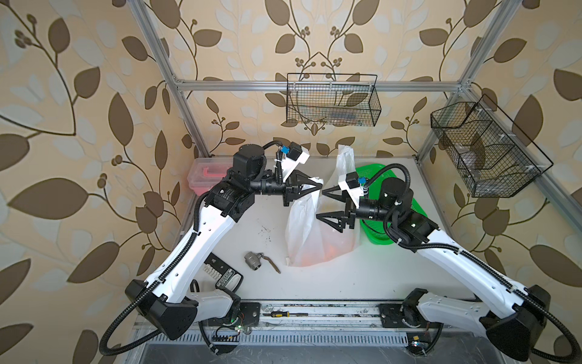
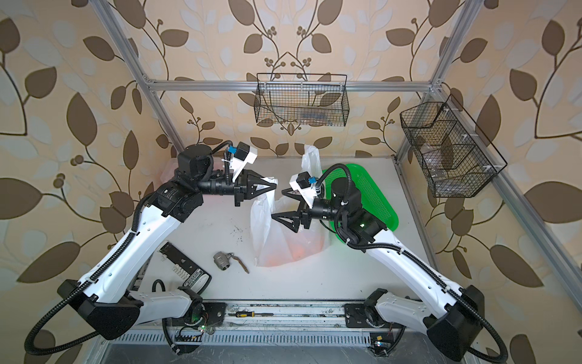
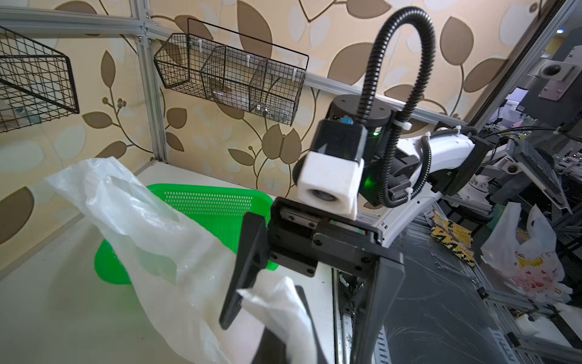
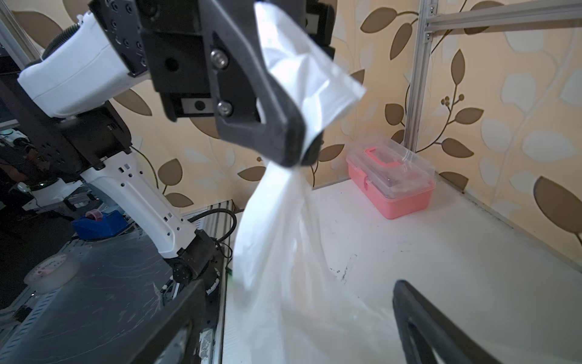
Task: Place the oranges into plastic bags & tie knots
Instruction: Adjust the plastic bag at the center of the board.
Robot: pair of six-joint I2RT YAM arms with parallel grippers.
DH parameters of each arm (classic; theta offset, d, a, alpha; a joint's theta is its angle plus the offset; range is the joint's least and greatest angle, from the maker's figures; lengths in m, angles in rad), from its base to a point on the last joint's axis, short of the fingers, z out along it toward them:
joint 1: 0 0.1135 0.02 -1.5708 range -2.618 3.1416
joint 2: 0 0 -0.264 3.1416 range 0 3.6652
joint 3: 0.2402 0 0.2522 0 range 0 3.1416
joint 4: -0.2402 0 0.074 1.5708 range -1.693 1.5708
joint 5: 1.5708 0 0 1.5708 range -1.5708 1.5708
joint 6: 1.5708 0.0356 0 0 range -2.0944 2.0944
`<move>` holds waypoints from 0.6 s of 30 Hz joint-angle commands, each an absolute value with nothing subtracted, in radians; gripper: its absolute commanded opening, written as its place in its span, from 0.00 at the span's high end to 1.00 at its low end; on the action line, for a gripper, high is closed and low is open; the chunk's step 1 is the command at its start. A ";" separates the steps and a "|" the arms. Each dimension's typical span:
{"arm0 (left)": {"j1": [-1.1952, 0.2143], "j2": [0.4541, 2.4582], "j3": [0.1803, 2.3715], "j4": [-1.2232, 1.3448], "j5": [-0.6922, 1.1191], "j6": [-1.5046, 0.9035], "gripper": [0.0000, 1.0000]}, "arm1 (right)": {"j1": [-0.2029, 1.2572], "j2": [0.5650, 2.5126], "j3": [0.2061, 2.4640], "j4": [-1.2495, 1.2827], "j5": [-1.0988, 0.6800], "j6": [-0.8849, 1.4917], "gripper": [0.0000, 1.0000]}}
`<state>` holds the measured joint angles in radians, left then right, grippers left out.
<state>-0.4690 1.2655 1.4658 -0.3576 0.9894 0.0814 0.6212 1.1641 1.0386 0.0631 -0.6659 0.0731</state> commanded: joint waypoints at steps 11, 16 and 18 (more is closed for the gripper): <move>-0.446 1.283 1.465 -0.247 1.092 0.098 0.88 | 0.653 1.317 1.111 0.337 -0.757 0.162 0.60; -0.435 1.238 1.420 -0.175 0.955 0.029 0.33 | 0.669 1.318 1.099 0.327 -0.676 0.175 1.00; -0.427 1.194 1.386 -0.161 0.866 0.010 0.17 | 0.669 1.312 1.092 0.321 -0.637 0.184 1.00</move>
<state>-0.4431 1.2667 1.4109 -0.2420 0.9775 0.0467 0.6621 1.3174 1.0954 0.2916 -0.6971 0.1684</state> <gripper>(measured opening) 0.794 0.048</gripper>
